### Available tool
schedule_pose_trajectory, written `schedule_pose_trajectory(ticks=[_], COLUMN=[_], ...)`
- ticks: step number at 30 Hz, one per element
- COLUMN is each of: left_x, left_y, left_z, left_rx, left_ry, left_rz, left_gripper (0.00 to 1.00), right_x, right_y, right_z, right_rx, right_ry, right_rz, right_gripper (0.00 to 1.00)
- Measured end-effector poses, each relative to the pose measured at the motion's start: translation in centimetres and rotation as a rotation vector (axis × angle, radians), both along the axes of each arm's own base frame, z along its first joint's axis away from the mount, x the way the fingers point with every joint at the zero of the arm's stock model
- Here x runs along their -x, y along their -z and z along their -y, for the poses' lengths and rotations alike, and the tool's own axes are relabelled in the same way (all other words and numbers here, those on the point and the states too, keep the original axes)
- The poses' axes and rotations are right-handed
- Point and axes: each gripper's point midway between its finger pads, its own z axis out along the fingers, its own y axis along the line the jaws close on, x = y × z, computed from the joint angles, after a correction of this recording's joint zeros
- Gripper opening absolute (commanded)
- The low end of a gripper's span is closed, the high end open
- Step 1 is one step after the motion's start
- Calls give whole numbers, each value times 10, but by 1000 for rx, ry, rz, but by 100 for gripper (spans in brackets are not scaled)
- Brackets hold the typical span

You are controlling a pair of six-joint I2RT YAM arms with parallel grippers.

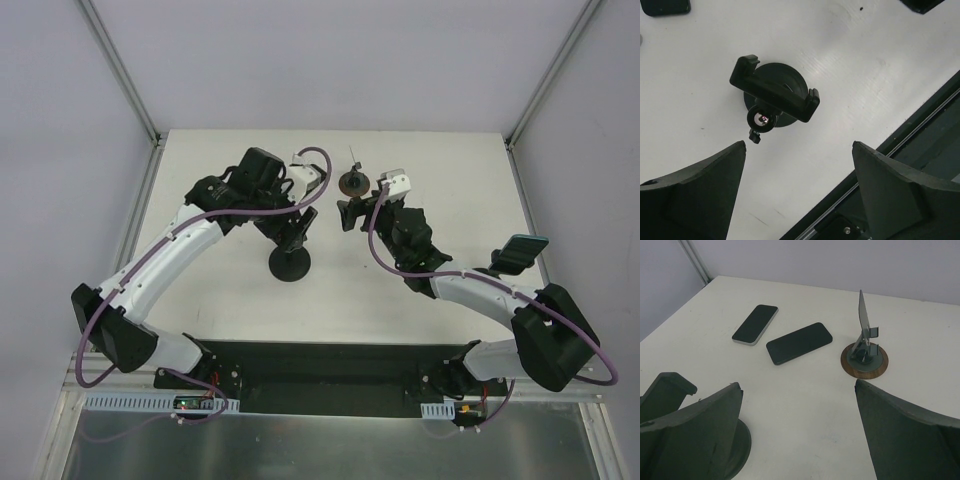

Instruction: Place the phone on the phone stand

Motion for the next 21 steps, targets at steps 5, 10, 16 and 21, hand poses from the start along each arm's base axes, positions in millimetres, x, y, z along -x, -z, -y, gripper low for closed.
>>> schedule_pose_trajectory(ticks=[5, 10, 16, 21], left_x=[-10, -36, -45, -50], left_y=[-24, -59, -49, -13], left_z=[0, -23, -14, 0], left_rx=[97, 286, 347, 286], left_ry=[-87, -273, -343, -389], left_rz=[37, 62, -48, -152], left_gripper=[86, 92, 65, 63], right_x=[0, -1, -1, -2], right_y=[1, 1, 1, 1], right_z=[2, 2, 2, 3], right_rx=[-1, -4, -7, -11], right_ry=[4, 6, 6, 7], right_rz=[-3, -4, -6, -8], right_gripper=[97, 97, 97, 97])
